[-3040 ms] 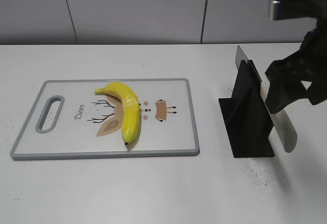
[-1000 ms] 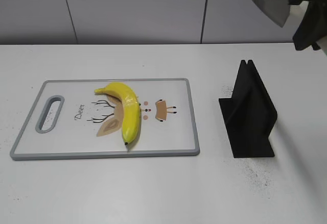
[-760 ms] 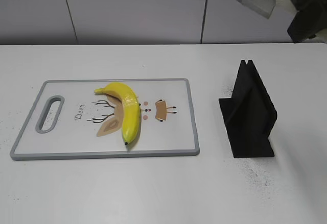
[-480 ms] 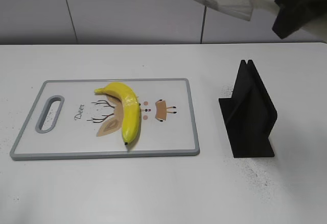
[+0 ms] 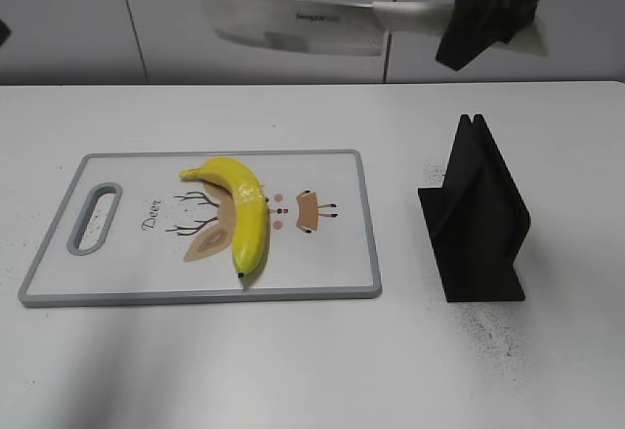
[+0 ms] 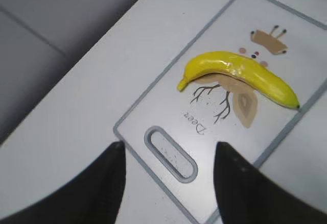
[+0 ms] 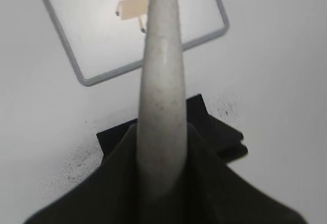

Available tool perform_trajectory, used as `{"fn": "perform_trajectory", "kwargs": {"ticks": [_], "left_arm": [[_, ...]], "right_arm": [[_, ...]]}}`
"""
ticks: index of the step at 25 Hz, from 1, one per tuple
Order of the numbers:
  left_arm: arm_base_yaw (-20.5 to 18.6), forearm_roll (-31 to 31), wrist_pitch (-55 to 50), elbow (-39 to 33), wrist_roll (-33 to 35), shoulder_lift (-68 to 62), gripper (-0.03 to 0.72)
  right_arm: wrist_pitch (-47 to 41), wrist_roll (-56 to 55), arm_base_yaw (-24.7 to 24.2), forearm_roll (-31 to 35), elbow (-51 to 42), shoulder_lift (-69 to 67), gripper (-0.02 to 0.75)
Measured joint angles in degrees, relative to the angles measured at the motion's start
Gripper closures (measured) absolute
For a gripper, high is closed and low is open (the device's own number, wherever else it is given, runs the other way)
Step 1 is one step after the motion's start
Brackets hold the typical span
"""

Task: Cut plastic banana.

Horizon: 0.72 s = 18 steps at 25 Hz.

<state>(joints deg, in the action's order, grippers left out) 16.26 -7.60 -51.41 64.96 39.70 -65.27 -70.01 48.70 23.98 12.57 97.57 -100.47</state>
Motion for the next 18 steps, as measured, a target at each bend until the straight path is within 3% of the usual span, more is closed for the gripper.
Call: {"fn": "perform_trajectory", "kwargs": {"ticks": [7, 18], "left_arm": [[7.3, 0.13, -1.55, 7.66, 19.72, -12.1, 0.163], [9.47, -0.33, -3.56, 16.14, 23.56, -25.71, 0.168]], "right_arm": [[0.05, 13.2, 0.0, 4.37, 1.75, -4.59, 0.578], [0.05, 24.92, 1.12, 7.02, 4.38, -8.35, 0.578]]}}
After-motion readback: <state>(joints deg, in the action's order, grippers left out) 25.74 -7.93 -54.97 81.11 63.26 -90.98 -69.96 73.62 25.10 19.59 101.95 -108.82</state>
